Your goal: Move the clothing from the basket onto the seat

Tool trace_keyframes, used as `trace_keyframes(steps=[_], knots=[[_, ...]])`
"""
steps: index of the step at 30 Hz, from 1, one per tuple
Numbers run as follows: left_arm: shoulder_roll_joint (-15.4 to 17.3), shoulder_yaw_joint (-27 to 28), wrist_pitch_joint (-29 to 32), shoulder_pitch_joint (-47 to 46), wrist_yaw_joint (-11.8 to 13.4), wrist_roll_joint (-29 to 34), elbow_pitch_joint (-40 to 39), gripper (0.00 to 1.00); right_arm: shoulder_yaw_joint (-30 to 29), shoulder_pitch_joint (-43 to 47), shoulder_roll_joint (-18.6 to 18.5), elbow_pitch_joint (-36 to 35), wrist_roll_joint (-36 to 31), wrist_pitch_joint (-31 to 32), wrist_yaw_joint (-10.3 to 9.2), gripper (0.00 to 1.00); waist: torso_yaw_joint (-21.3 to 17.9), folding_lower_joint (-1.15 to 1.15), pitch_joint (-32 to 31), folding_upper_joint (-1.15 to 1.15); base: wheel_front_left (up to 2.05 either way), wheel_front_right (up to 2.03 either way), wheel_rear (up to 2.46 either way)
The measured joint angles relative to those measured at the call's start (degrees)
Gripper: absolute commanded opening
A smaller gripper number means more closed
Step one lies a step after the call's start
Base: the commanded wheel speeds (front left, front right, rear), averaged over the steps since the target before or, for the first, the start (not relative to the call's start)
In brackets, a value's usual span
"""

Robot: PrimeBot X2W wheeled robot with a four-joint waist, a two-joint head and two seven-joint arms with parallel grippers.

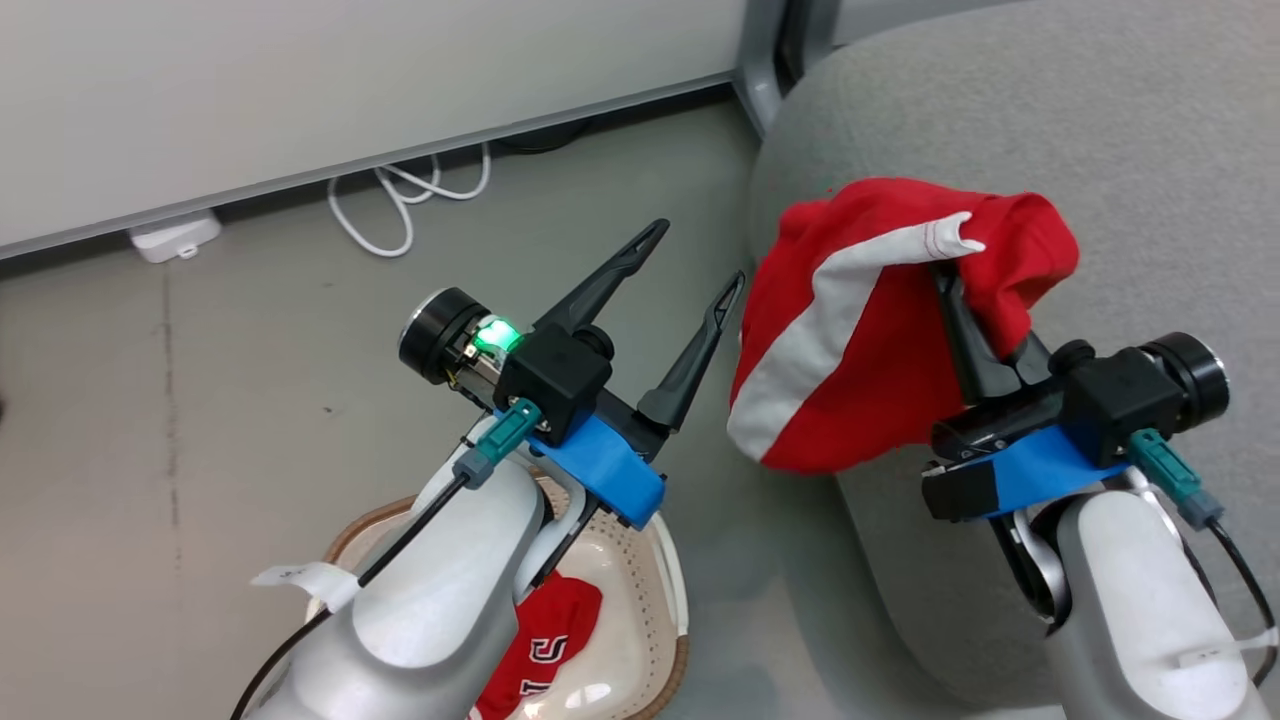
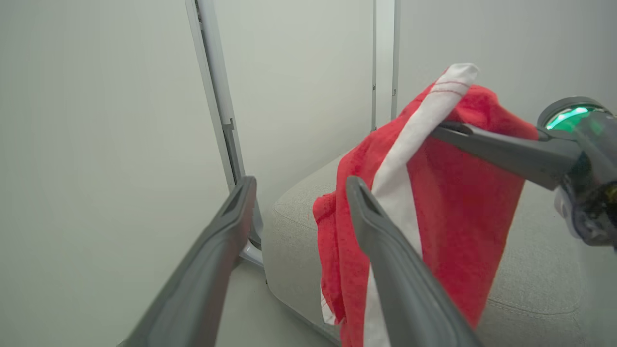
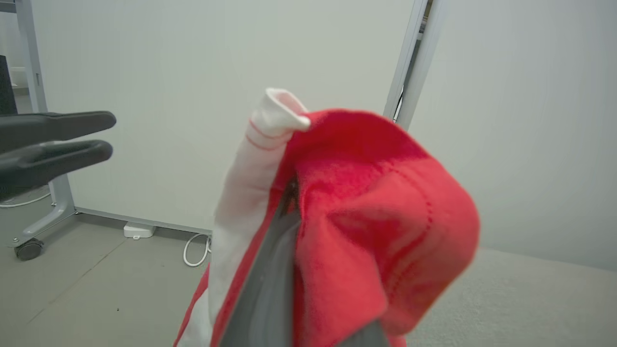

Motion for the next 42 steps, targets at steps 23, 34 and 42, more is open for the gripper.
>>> trace_keyframes(steps=[23,34,42], knots=[[0.62,-6.15,0.01,-0.83,-0.18,-1.37,1.96,1.0,-5.06,5.52,2.05,-3.81,-0.2,0.0,0.0,0.0,-10.68,0.0,1.98,0.0,0.0,0.0,0.0],[0.94,-5.16,0.0,-1.36,-0.18,-0.64,1.23,1.0,-7.5,1.62,2.52,-5.3,0.23,0.0,0.0,0.0,-9.16,0.0,3.87,0.0,0.0,0.0,0.0],[2.03,-5.75,0.03,-5.71,-0.19,1.1,0.33,1.0,-12.67,-11.48,1.99,-8.5,0.63,0.01,0.0,0.0,-8.03,0.0,9.8,0.0,0.0,0.0,0.0]])
